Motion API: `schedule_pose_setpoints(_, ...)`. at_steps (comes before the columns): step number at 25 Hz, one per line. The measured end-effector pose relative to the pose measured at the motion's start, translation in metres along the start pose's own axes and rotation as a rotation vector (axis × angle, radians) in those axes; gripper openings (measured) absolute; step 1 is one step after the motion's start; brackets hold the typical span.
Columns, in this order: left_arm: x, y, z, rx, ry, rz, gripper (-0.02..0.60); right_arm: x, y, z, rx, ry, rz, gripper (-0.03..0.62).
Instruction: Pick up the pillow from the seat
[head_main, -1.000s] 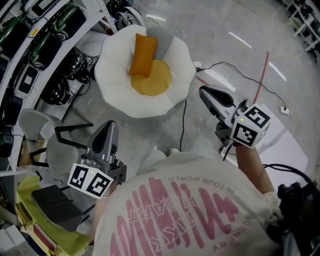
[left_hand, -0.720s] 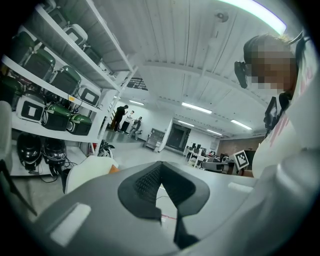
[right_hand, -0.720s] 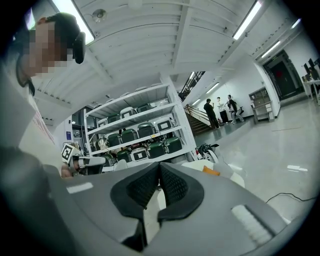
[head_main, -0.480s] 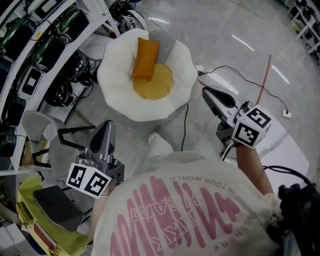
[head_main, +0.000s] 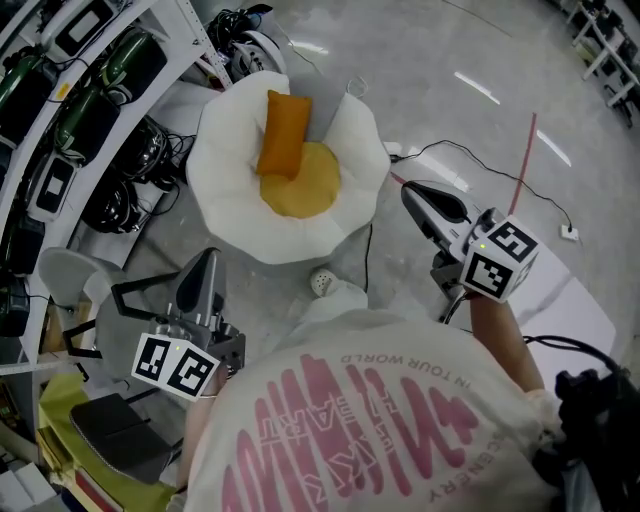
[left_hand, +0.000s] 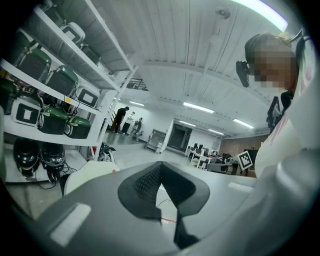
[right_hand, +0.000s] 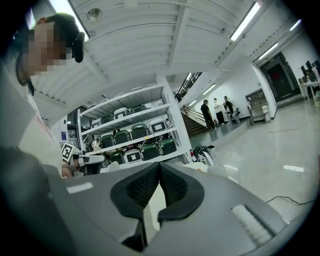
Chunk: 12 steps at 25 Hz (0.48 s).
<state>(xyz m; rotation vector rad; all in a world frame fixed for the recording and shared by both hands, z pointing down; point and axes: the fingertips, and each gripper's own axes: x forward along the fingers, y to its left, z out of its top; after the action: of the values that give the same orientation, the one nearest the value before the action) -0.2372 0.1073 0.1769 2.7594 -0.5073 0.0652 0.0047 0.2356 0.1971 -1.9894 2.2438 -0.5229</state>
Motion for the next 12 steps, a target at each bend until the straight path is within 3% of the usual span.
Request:
schedule_pose_setpoints(7, 0.065, 0.031, 0.018, -0.019, 0.000, -0.035, 0.012, 0.027, -0.047, 0.033, -0.029, -0.026, -0.089, 0.008)
schedule_pose_setpoints(12, 0.108, 0.056, 0.036, 0.002, -0.017, -0.049, 0.012, 0.059, -0.077, 0.053, -0.020, -0.023, -0.075, 0.008)
